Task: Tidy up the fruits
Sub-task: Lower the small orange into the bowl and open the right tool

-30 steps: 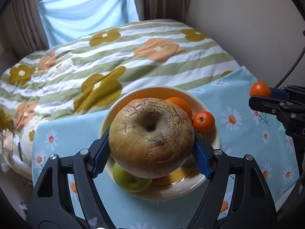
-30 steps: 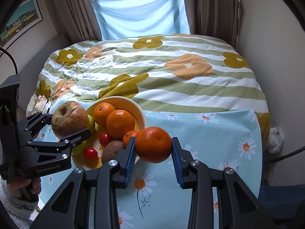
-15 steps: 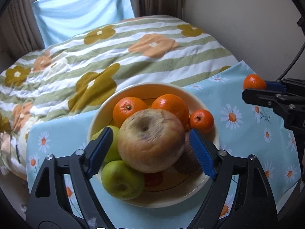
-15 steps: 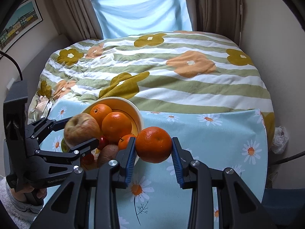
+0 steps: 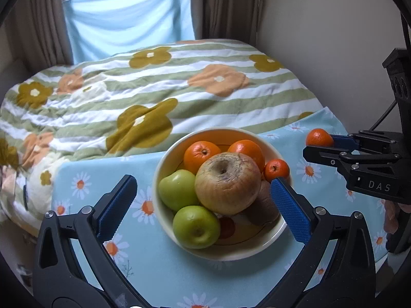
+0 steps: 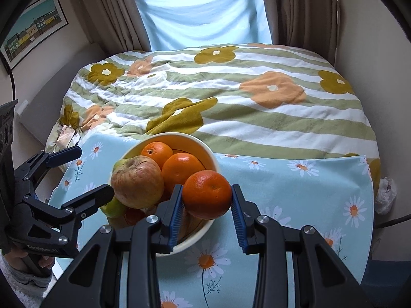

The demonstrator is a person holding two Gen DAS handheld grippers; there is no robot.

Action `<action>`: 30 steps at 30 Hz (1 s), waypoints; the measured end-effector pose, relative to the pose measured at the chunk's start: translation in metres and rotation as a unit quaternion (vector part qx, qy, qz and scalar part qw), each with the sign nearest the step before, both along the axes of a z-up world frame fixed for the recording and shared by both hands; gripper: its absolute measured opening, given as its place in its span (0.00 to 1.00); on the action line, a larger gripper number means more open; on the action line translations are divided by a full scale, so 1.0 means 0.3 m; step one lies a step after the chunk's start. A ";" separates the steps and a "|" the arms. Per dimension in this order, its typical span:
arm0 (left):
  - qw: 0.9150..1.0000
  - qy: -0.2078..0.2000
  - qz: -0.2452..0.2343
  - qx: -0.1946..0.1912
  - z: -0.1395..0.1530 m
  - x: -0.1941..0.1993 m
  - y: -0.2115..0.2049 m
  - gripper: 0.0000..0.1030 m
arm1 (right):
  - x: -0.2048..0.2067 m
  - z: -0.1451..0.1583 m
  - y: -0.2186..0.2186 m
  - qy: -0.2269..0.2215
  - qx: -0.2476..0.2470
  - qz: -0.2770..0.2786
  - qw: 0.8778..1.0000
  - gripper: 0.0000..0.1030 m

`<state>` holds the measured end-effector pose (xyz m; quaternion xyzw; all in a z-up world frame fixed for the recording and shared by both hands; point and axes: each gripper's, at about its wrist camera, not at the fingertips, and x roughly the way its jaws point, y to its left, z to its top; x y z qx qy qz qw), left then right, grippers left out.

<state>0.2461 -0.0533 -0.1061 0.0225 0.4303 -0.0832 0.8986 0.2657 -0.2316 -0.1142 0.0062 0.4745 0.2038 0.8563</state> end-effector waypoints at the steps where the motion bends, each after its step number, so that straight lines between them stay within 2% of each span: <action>1: 1.000 0.000 0.006 -0.001 0.006 -0.011 0.020 1.00 | 0.000 0.000 0.011 0.001 0.000 0.005 1.000 0.32; 13: 0.998 0.003 0.056 0.008 0.027 -0.141 0.190 1.00 | -0.091 -0.062 0.180 0.021 0.003 0.074 0.997 0.32; 24: 0.997 0.014 0.071 -0.008 0.005 -0.228 0.274 1.00 | -0.152 -0.113 0.271 0.023 0.002 0.086 0.996 0.33; 25: 0.997 0.014 0.073 -0.010 0.003 -0.236 0.283 1.00 | -0.154 -0.117 0.277 0.023 -0.002 0.085 0.996 0.35; 27: 0.997 0.015 0.073 -0.014 0.003 -0.249 0.296 1.00 | -0.161 -0.116 0.284 0.015 -0.007 0.082 0.997 0.55; 28: 0.997 0.015 0.073 -0.014 0.002 -0.255 0.302 1.00 | -0.165 -0.112 0.283 0.010 -0.006 0.078 0.997 0.58; 30: 0.997 0.014 0.072 -0.015 0.005 -0.268 0.313 1.00 | -0.173 -0.105 0.280 0.009 -0.001 0.071 0.997 0.75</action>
